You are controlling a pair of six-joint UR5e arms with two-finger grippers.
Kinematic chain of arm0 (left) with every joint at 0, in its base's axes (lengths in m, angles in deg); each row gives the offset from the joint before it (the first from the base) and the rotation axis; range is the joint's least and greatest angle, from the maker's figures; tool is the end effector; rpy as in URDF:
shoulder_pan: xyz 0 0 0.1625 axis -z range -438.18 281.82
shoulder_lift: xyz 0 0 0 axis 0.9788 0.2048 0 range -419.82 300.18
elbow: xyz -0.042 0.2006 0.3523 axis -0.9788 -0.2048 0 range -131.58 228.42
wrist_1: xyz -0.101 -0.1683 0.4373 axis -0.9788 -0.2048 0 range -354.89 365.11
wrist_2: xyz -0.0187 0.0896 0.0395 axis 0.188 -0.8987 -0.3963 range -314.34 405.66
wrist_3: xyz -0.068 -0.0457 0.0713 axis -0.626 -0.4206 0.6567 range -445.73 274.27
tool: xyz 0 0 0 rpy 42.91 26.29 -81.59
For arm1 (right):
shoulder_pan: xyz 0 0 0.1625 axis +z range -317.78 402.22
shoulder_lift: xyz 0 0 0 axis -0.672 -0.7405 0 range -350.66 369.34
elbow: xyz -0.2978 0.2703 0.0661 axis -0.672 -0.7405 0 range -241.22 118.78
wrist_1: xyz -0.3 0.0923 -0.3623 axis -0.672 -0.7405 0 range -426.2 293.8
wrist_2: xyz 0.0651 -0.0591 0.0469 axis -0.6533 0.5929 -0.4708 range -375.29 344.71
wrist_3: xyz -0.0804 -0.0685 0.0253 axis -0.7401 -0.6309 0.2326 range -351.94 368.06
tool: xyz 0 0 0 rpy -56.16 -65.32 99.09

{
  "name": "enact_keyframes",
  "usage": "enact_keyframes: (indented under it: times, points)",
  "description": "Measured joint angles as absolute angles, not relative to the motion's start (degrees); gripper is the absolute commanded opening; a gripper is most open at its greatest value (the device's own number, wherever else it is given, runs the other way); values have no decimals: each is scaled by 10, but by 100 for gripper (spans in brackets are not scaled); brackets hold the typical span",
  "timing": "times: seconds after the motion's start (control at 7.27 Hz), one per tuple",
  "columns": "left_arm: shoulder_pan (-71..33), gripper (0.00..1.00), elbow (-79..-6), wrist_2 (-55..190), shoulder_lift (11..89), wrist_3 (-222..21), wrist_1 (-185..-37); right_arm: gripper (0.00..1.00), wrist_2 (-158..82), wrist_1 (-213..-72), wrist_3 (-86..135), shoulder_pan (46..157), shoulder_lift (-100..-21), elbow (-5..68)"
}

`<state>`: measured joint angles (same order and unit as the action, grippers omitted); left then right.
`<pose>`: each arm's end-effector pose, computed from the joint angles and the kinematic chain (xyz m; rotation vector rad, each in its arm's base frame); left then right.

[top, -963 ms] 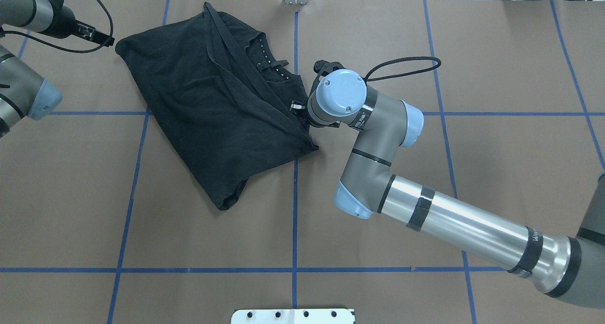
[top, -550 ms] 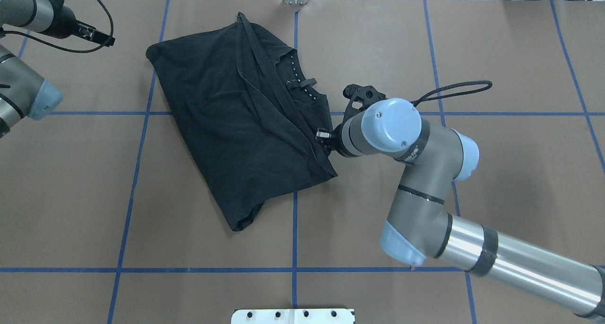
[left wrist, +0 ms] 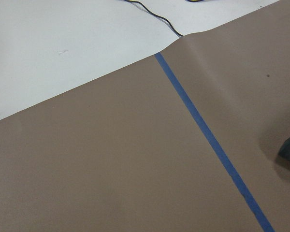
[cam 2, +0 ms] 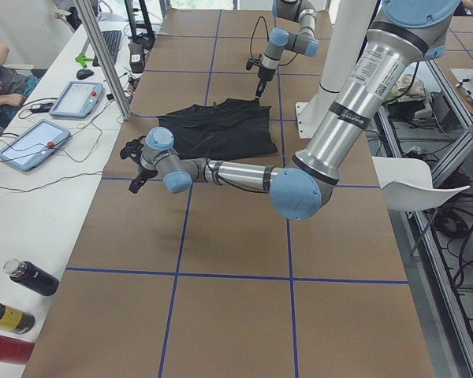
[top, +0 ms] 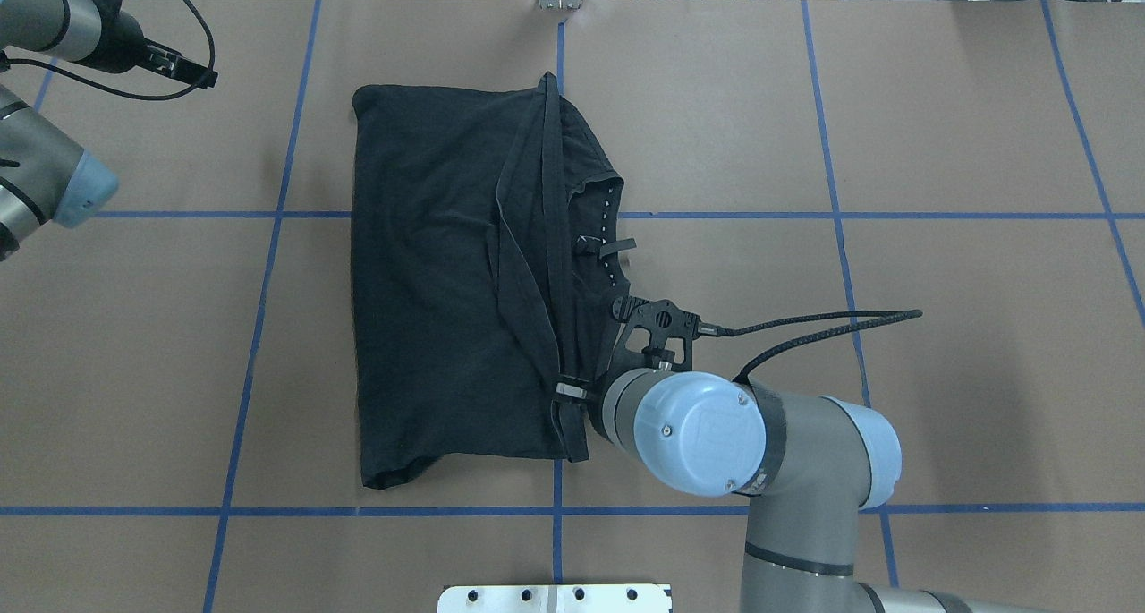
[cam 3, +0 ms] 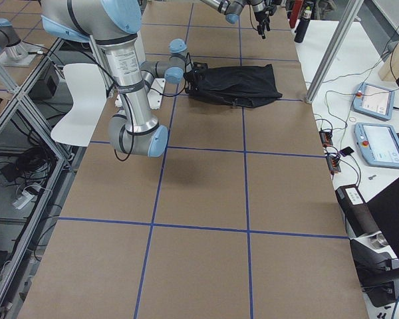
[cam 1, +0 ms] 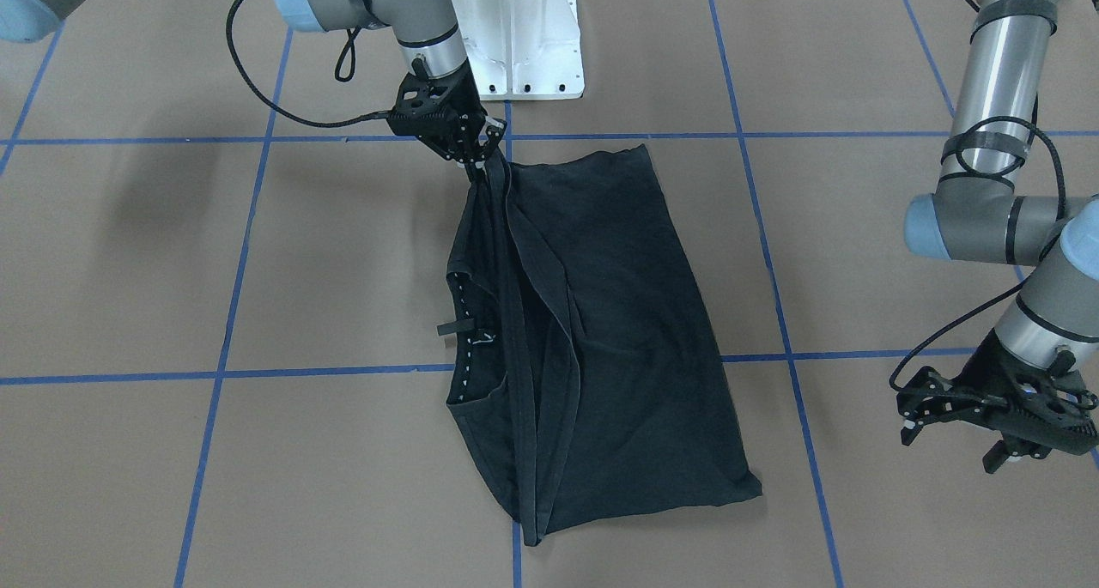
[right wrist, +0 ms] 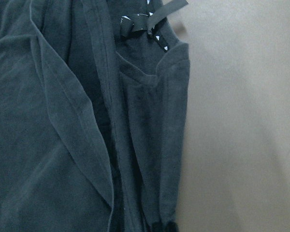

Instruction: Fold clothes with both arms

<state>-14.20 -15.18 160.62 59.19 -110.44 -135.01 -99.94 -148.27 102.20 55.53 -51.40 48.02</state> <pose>0.2707 -0.7539 0.4784 0.6452 0.7532 0.2213 -0.5991 -0.2890 0.1499 0.1647 -0.9791 0.3251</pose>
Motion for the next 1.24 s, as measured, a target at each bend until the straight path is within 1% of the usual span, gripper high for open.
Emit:
enact_keyframes:
  times: [0.14,0.28,0.41,0.69,0.96,1.1,1.24]
  points:
    - [-142,100,-152,1606,592,-1104,-1350,0,-986,-1497,1028,541,-515,489]
    - [-142,100,-152,1606,592,-1104,-1351,64,-982,-1504,1028,535,-517,493]
    - [-142,100,-152,1606,592,-1105,-1351,100,-982,-1506,1025,534,-521,494]
    - [-142,100,-154,1606,592,-1106,-1351,100,-994,-1508,992,558,-522,495]
    - [-142,100,-157,1624,591,-1115,-1351,99,-1035,-1508,939,610,-505,483]
    - [-142,100,-164,1638,588,-1125,-1351,81,-1041,-1505,931,623,-475,449]
    - [-142,100,-175,1645,582,-1136,-1351,58,-1043,-1494,929,627,-435,399]
